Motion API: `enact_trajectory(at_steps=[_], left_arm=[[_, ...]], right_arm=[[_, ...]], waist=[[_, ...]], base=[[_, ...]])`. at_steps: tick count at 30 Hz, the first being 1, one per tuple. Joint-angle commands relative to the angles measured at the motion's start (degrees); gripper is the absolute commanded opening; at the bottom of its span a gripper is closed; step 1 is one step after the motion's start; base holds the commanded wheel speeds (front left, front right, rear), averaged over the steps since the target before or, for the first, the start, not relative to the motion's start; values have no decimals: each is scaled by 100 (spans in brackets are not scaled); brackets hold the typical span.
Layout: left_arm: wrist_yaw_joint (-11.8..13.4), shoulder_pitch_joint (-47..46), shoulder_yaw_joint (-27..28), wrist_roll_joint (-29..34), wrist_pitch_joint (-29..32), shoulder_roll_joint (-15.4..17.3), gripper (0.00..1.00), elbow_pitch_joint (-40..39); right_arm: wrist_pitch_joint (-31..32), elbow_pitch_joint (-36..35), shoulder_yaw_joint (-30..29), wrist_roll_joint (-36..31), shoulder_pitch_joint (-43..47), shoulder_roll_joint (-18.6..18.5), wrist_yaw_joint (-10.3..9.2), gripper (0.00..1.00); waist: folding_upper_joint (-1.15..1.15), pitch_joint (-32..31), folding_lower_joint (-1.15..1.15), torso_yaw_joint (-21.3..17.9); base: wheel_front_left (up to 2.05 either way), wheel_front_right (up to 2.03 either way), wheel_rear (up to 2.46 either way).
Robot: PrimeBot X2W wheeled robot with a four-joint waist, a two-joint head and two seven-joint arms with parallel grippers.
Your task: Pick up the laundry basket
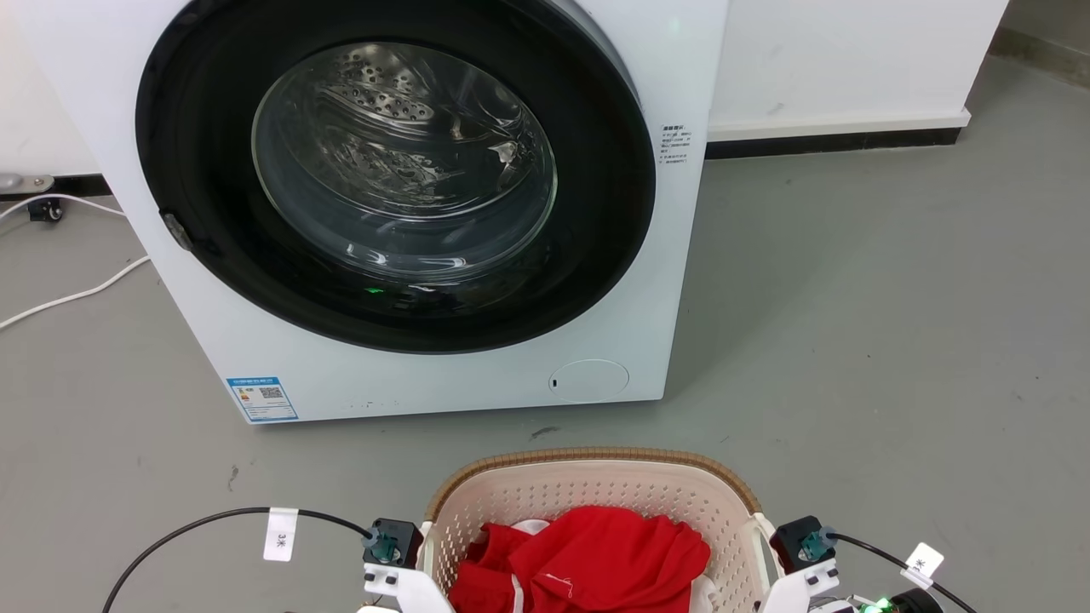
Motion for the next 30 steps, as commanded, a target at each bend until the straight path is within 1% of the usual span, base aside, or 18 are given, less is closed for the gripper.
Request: enact_trajectory(at_steps=[1,30], left_arm=[[-103,-37,-50,-14,-45,-51,0,-50],[-102,3,-408,-396,-66,-20,0,-22]], right_arm=[[-31,-35,36,6,18,-2,16,0],[56,-33,119,105,83,-60,15,0]], waist=[[0,1,0,-3],[0,-47,0,-8]], base=[[0,0,0],[0,0,0]])
